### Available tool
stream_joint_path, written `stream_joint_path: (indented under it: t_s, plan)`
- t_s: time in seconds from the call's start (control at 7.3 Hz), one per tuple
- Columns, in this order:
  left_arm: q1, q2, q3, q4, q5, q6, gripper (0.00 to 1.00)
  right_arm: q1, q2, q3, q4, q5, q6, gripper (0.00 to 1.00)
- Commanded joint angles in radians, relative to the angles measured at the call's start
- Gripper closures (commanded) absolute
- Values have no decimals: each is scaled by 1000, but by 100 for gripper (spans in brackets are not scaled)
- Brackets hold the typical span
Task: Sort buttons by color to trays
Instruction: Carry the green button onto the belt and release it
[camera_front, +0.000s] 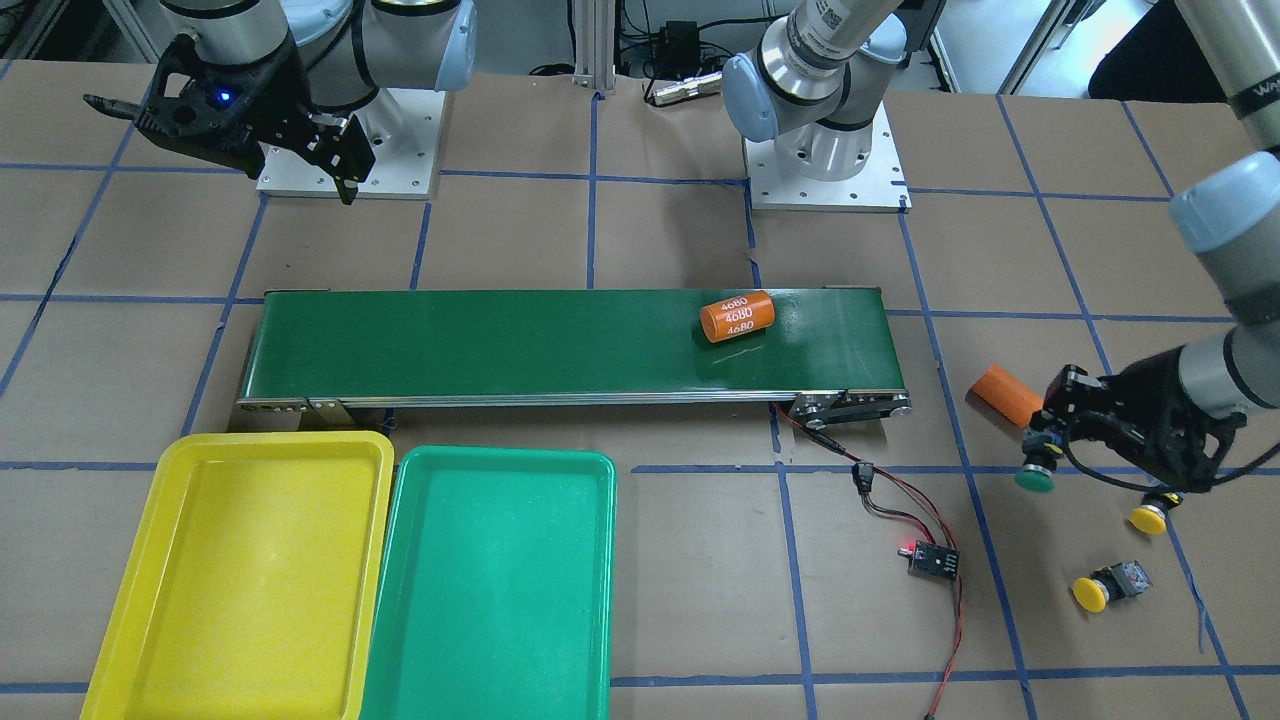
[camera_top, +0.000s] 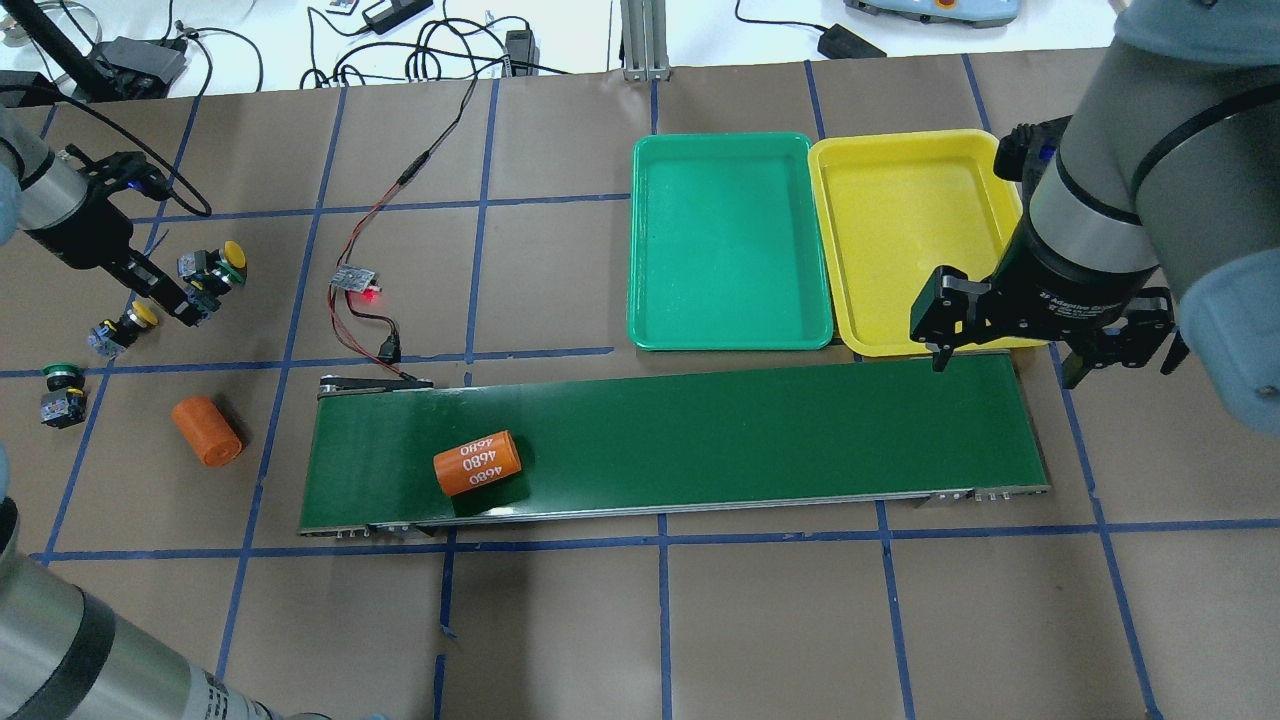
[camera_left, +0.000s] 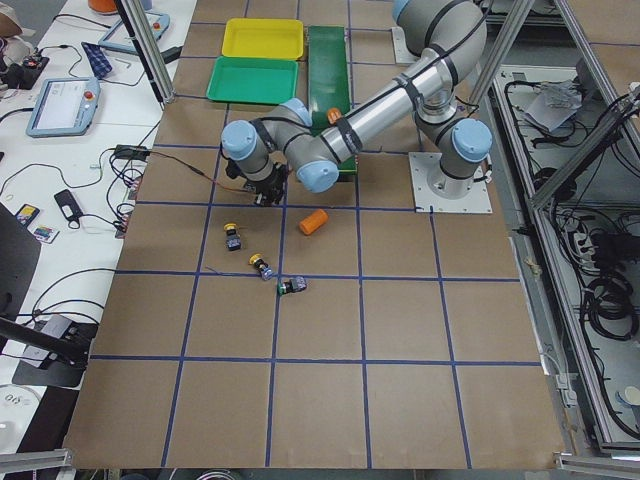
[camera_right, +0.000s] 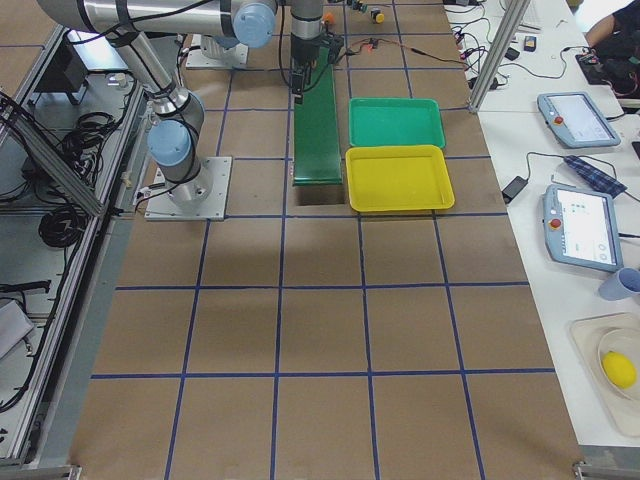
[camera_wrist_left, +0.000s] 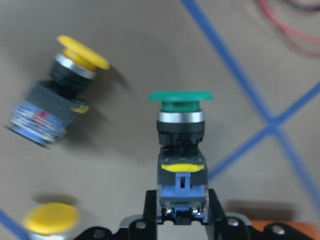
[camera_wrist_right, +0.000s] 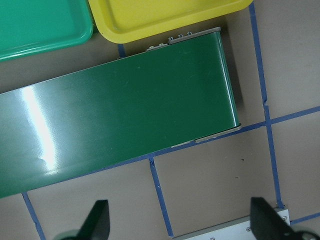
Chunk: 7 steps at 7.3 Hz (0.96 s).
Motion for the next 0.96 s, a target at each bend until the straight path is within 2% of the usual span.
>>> stream_joint_path:
  t_s: [0.0, 0.27, 0.41, 0.55, 0.82]
  plan:
    - [-65, 176, -186, -33, -14, -175, 100, 0, -2, 2, 0, 0, 0, 0]
    - [-169, 267, -310, -22, -14, -515, 100, 0, -2, 2, 1, 0, 12, 0]
    - [-246, 293, -367, 63, -8, -647, 100, 0, -1, 2, 1, 0, 14, 0]
    - [-290, 311, -415, 120, -4, -717, 100, 0, -2, 3, 3, -2, 12, 0]
    - [-306, 333, -470, 131, -4, -745, 99, 0, -2, 17, 1, 1, 14, 0]
